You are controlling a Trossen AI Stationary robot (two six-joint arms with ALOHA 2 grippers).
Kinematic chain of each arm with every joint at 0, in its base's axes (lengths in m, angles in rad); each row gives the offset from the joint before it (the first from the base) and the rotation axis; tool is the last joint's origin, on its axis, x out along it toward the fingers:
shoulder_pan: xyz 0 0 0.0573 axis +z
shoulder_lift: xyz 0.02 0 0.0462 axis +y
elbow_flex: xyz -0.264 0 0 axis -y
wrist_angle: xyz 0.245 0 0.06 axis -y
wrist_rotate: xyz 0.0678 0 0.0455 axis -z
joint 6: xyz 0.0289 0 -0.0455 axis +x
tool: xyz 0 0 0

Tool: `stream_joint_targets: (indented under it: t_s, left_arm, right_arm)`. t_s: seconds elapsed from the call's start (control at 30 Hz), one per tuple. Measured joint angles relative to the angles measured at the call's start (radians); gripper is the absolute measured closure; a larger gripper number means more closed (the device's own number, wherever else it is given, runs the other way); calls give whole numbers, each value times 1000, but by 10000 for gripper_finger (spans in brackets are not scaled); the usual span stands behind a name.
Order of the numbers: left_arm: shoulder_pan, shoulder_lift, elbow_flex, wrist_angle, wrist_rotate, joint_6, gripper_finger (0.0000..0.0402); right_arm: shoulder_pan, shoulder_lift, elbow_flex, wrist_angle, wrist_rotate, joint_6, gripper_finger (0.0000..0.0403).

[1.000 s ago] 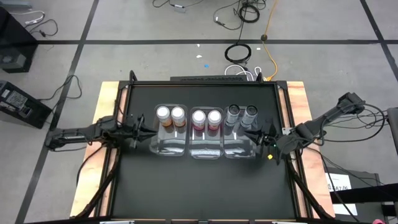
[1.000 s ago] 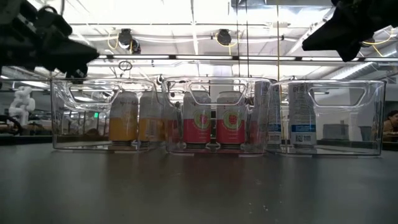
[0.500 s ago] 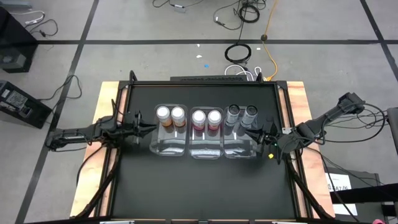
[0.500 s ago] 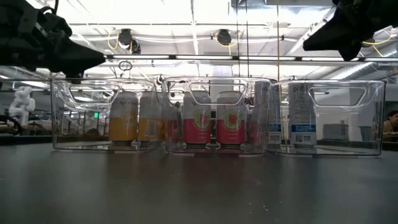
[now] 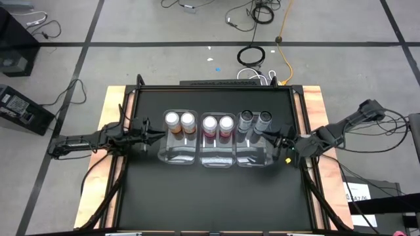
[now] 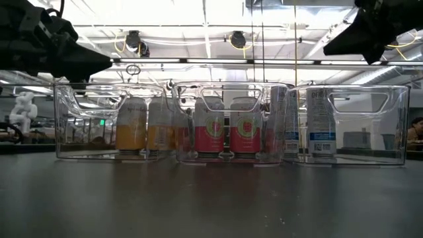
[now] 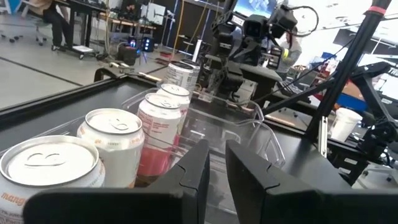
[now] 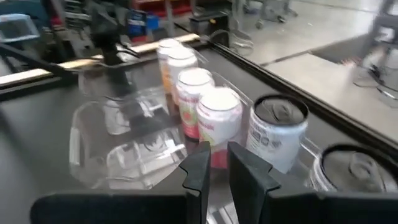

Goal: Sort soda cans
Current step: Return to Home Position

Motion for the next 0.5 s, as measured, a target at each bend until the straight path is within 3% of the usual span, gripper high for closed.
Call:
stream_joint_targets:
  t_s: [0.23, 0.5]
  left_arm:
    - [0, 0, 0, 4, 0, 0, 338]
    - [0, 0, 0, 1, 2, 0, 338]
  right_arm:
    - [-114, -100, -17, 129, -205, -229, 355]
    - [-326, -154, -281, 540, -537, -306, 355]
